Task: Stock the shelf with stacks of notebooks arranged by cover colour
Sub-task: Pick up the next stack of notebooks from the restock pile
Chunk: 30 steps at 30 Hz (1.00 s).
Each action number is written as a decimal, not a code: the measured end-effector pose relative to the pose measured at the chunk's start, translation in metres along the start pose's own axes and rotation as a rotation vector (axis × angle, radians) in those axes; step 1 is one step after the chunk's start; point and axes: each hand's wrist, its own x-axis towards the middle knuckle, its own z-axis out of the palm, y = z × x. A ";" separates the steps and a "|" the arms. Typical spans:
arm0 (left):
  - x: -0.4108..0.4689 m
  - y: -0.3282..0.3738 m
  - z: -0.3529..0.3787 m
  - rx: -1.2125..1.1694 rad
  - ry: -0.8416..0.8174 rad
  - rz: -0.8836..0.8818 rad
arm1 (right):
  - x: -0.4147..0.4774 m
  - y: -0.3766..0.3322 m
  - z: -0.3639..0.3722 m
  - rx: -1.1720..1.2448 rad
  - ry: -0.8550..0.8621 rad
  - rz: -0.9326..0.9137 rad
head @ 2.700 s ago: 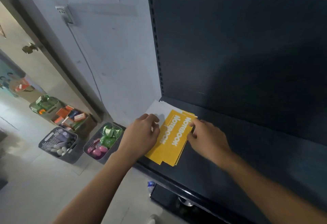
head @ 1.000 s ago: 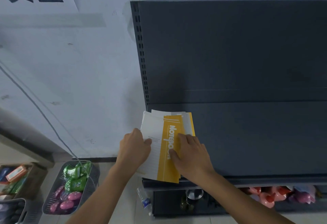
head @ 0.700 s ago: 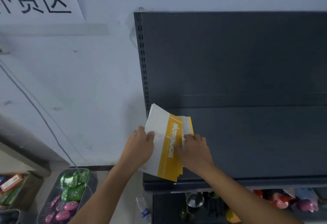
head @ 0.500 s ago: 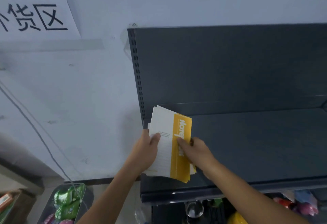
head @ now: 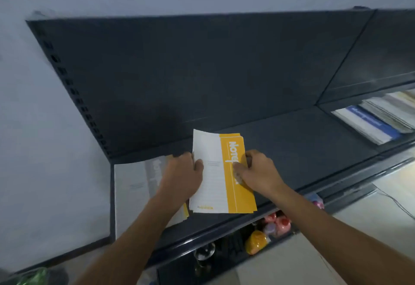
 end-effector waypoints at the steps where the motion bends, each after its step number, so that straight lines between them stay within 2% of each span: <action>1: 0.004 0.012 0.007 0.011 -0.017 0.022 | 0.003 0.008 -0.010 -0.019 0.022 0.001; 8: 0.020 0.109 0.067 0.041 -0.083 0.154 | 0.026 0.082 -0.085 -0.120 0.100 0.071; 19: 0.032 0.315 0.196 0.080 -0.180 0.217 | 0.062 0.252 -0.247 -0.158 0.230 0.100; 30: 0.054 0.482 0.279 0.037 -0.240 0.319 | 0.088 0.367 -0.384 -0.083 0.345 0.199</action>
